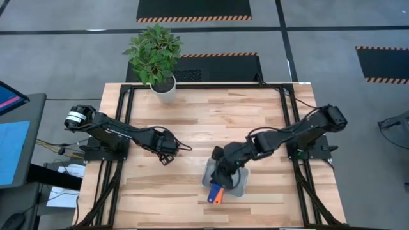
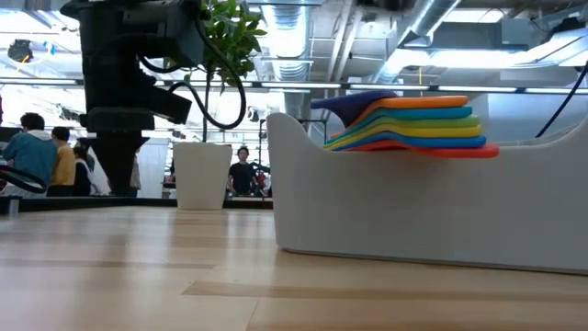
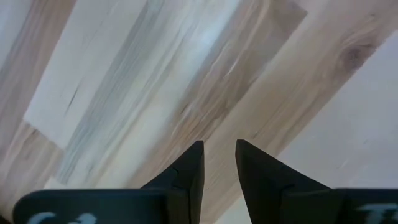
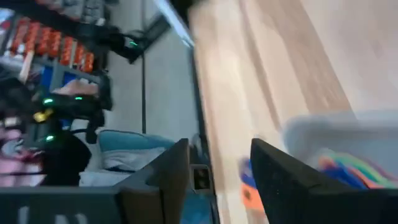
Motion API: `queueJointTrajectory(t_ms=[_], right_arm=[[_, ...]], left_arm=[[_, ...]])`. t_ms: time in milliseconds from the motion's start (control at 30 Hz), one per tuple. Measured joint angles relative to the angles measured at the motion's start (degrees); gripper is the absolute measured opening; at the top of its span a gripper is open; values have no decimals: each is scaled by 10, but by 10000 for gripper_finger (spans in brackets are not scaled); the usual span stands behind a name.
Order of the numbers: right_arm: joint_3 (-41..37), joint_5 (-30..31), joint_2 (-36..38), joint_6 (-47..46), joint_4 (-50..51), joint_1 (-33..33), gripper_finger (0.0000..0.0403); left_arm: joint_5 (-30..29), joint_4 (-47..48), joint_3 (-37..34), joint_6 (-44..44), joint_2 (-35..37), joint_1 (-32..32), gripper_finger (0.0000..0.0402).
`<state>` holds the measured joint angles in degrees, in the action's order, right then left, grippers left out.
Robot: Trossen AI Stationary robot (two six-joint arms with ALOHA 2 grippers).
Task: Nest measuring cups in basket
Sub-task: Put the stacked measuring cups into the gray bin
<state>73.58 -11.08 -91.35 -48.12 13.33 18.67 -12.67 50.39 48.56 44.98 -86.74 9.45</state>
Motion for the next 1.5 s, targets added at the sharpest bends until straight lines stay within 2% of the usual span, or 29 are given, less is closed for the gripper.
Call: queueJointTrajectory(t_ms=[167, 333, 433, 533, 600, 867, 933, 1100, 1267, 1500], right_arm=[[60, 88, 1, 57, -3, 33, 158], [77, 174, -35, 77, 8, 56, 135], [82, 176, -76, 57, -12, 56, 128], [79, 135, -119, 5, -40, 49, 122], [89, 123, -145, 19, -48, 48, 116], [197, 103, -243, 36, 92, 70, 78], [209, 107, -243, 36, 136, 76, 69], [214, 131, -238, 41, 156, 79, 55], [212, 127, -243, 46, 221, 81, 42], [213, 162, -242, 60, 216, 82, 22]], left_arm=[[0, -2, 0, -40, 0, 0, 82], [0, -7, 0, -49, 0, 0, 82], [0, -12, 0, -51, 0, 0, 82], [0, -20, 0, -66, 0, 0, 82], [0, -23, 0, -70, 0, 0, 82], [1, -28, 0, -70, 0, 0, 82], [1, -29, 0, -70, 0, 0, 82], [1, -38, 0, -70, 0, 0, 82], [1, -40, 0, -70, 0, 0, 82], [1, -44, 0, -70, 0, 0, 82]])
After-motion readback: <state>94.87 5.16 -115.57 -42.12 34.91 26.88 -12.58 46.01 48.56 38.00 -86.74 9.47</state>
